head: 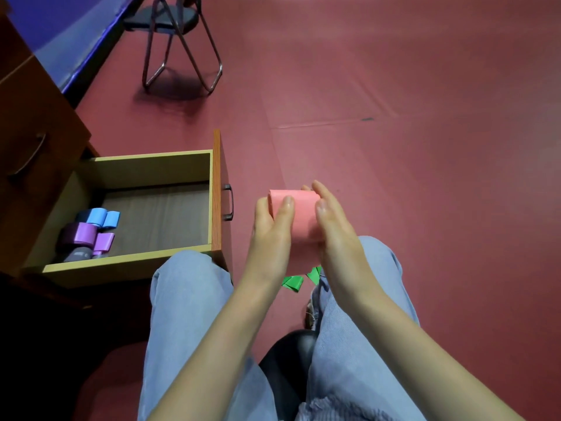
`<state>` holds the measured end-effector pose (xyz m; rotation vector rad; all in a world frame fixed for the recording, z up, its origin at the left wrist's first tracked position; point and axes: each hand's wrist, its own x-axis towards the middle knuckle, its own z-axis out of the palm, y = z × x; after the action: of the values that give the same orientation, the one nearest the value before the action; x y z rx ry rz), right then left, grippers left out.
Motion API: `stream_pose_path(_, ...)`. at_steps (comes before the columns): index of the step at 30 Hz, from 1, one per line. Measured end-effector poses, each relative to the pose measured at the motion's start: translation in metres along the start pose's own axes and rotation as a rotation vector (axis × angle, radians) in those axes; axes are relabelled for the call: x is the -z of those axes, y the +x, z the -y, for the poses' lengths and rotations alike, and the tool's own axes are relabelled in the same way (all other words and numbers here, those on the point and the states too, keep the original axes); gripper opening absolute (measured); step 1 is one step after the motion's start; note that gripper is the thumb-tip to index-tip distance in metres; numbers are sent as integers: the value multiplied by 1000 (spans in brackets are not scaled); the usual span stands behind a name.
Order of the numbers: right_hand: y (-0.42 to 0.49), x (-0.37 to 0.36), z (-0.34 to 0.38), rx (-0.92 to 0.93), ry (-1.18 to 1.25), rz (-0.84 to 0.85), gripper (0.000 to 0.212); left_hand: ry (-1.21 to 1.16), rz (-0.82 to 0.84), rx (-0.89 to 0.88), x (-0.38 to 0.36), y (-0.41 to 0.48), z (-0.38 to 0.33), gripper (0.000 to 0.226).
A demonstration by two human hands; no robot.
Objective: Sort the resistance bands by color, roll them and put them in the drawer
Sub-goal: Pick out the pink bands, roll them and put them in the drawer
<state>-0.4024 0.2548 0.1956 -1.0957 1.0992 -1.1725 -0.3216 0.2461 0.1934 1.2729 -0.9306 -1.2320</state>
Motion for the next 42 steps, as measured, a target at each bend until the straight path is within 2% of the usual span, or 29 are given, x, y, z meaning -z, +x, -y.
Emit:
stream_pose_path(8, -2, 3, -4, 9, -26, 89, 58, 42, -42, -162, 5, 4, 2, 13)
stream_pose_path(10, 0, 6, -5, 16, -42, 59, 48, 60, -48, -193, 8, 6, 1, 14)
stream_pose_path(13, 2, 10, -7, 44, -159, 45, 20, 104, -28, -203, 7, 8, 1, 17)
stream_pose_path(16, 4, 12, -10, 98, -182, -5, 24, 149, 32, -149, 7, 10, 3, 16)
stream_pose_path(20, 7, 14, -11, 116, -94, -22, 24, 75, 138, -34, 16, 11, 6, 17)
stream_pose_path(24, 13, 17, -11, 152, -44, -85, 23, 71, 217, 264, 27, 11, 11, 47)
stream_pose_path(27, 15, 18, -9, 184, -26, -98, 24, 41, 241, 377, 33, 14, 11, 62)
stream_pose_path(31, 13, 20, -15, 175, -43, -12, 18, -5, 259, 400, 34, 15, 5, 64)
stream_pose_path(33, 10, 24, -18, 196, -134, 38, 18, -61, 256, 402, 35, 17, 3, 64)
stream_pose_path(37, 6, 28, -21, 182, -185, 147, 42, -93, 248, 400, 38, 21, 0, 70)
stream_pose_path(40, 6, 28, -24, 160, -185, 184, 42, -64, 251, 378, 38, 19, 0, 59)
stream_pose_path(42, 7, 28, -26, 138, -213, 213, 50, -25, 230, 317, 38, 17, 2, 34)
